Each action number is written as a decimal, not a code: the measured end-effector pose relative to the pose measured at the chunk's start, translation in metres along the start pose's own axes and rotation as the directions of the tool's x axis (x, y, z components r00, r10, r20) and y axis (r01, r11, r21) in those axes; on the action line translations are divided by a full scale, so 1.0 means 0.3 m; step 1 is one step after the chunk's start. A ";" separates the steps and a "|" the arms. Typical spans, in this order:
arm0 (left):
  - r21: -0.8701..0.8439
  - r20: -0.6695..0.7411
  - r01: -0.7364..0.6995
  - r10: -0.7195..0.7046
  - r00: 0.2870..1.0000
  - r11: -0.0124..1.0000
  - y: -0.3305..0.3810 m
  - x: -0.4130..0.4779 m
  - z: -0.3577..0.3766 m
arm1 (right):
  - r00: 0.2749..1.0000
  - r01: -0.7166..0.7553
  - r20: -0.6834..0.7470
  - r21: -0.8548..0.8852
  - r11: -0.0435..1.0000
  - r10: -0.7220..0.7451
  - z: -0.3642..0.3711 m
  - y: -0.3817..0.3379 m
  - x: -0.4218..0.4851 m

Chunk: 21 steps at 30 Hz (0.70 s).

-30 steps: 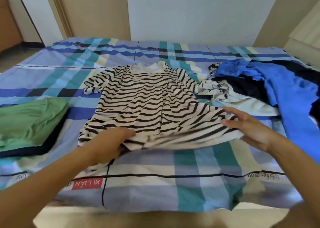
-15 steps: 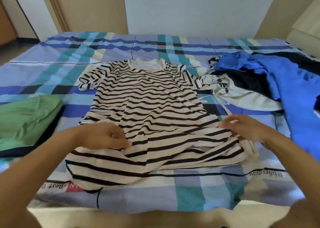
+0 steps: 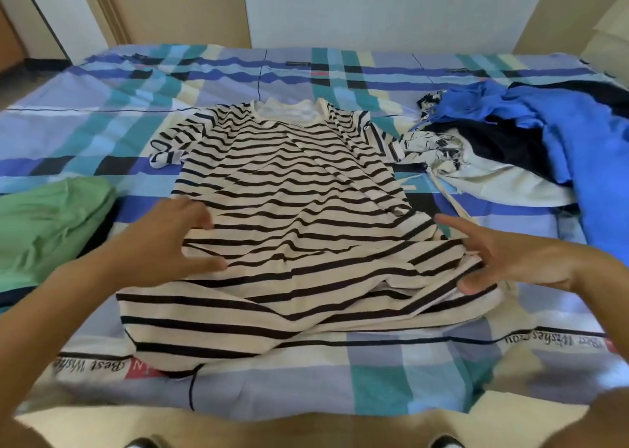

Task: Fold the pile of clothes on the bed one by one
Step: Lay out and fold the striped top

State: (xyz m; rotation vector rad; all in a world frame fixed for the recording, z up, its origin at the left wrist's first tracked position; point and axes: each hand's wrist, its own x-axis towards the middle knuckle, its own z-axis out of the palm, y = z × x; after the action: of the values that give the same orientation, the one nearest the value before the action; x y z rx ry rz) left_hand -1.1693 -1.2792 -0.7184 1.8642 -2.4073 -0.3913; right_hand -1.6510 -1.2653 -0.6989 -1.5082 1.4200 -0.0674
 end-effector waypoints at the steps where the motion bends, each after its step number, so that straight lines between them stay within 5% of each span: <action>1: -0.113 0.100 -0.111 0.122 0.988 0.987 0.039 -0.037 -0.006 | 0.999 0.014 -0.029 -0.124 0.992 -0.018 0.004 0.008 -0.013; 4: -0.013 0.376 -0.305 0.287 0.881 0.952 0.096 -0.121 0.060 | 0.972 0.186 -0.049 -0.425 0.886 -0.228 0.065 0.011 -0.027; 6: 0.141 0.334 -0.412 0.349 0.875 0.900 0.079 -0.135 0.117 | 0.942 0.303 0.058 -0.565 0.768 -0.330 0.140 -0.012 -0.017; 9: 0.023 0.130 -0.361 0.356 0.926 0.932 0.047 -0.116 0.106 | 0.892 0.369 0.107 -0.734 0.571 -0.439 0.207 -0.011 0.041; 14: -0.216 -0.163 -0.255 0.223 0.961 0.942 0.035 -0.053 0.043 | 0.819 0.414 -0.228 -0.401 0.817 -0.526 0.099 -0.039 0.062; 18: -0.247 -0.454 -0.040 -0.079 0.888 0.968 0.016 0.024 0.013 | 0.476 0.312 -0.774 -0.296 0.903 -0.418 0.019 -0.033 0.135; 21: -0.165 -0.664 -0.010 -0.104 0.741 0.986 0.056 0.030 -0.017 | 0.258 0.237 -0.856 -0.392 0.889 -0.447 0.047 -0.071 0.143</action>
State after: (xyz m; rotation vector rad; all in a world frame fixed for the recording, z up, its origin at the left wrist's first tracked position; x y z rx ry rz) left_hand -1.1865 -1.2846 -0.7103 1.6161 -1.7793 0.0942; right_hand -1.6139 -1.2942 -0.7157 -2.0470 1.9481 -1.3636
